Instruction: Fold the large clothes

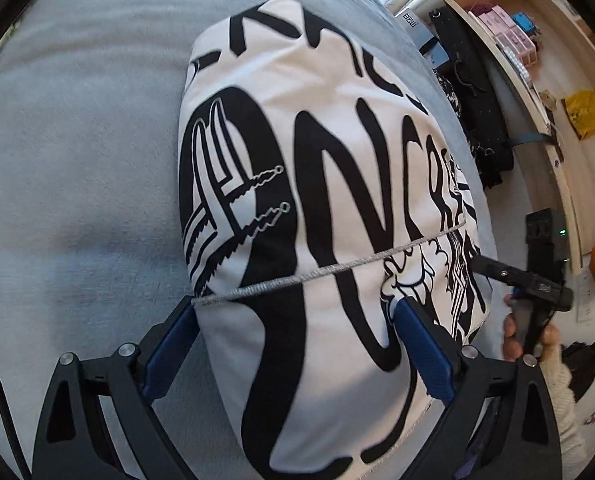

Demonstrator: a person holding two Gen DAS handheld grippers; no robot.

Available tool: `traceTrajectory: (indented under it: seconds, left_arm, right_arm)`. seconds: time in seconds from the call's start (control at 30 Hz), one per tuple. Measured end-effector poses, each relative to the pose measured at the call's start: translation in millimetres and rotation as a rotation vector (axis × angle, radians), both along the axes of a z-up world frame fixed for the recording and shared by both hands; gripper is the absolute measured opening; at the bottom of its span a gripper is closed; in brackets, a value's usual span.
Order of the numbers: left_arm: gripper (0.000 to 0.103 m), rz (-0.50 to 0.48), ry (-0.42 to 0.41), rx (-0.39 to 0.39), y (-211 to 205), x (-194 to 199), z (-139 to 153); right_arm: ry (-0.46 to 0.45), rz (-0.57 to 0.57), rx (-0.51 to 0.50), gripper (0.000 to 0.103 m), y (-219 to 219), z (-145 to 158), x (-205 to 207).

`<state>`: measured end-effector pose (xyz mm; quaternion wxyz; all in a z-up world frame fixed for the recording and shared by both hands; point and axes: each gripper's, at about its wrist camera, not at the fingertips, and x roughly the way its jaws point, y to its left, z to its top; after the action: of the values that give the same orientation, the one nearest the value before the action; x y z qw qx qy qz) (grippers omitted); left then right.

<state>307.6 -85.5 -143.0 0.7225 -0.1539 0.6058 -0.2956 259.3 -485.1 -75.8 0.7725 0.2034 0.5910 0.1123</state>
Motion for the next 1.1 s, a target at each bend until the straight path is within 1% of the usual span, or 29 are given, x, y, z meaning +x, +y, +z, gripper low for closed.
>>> traceTrajectory:
  seconds: [0.07,0.23,0.4,0.53,0.67,0.8,0.9,0.97,1.0,1.03,1.07,1.1]
  left_arm:
    - [0.096,-0.002,0.004,-0.024,-1.3,2.3,-7.1]
    - [0.098,-0.010,-0.008,-0.067,-10.3,9.0,-19.1]
    - [0.098,-0.031,-0.011,-0.080,-14.3,18.9,-22.1]
    - [0.099,-0.057,-0.023,-0.057,-18.1,19.4,-20.6]
    - [0.101,-0.066,-0.026,-0.039,-24.0,20.9,-18.7]
    - [0.101,-0.073,-0.027,-0.022,-33.2,24.5,-16.6]
    - [0.102,-0.073,-0.034,0.001,-39.7,28.1,-14.2]
    - [0.100,-0.070,-0.045,0.017,-45.3,28.0,-12.6]
    - [0.099,-0.066,-0.054,0.031,-48.1,27.8,-10.4]
    - [0.096,-0.064,-0.068,0.048,-52.7,26.6,-7.0]
    - [0.092,-0.061,-0.089,0.070,-57.1,24.6,-2.5]
    - [0.089,-0.063,-0.110,0.094,-61.2,22.2,2.1]
  right_arm:
    - [0.002,0.024,0.021,0.097,3.0,-8.4,5.2]
    - [-0.011,0.076,0.210,0.098,8.5,-28.0,20.8]
    - [-0.013,0.130,0.247,0.099,15.5,-35.6,34.5]
    - [0.010,0.134,0.285,0.103,15.9,-41.0,41.8]
    - [0.025,0.153,0.240,0.103,24.3,-41.1,44.2]
    - [0.010,0.154,0.204,0.103,32.1,-39.0,43.6]
    - [-0.005,0.156,0.143,0.102,38.5,-35.1,41.1]
    - [-0.008,0.143,0.088,0.096,42.3,-32.0,40.5]
    - [-0.011,0.134,0.062,0.092,43.2,-30.2,39.1]
    - [-0.024,0.126,0.036,0.086,44.6,-26.0,36.4]
    - [-0.030,0.121,0.021,0.082,46.6,-22.4,34.6]
    - [-0.034,0.118,0.011,0.074,46.4,-20.0,32.9]
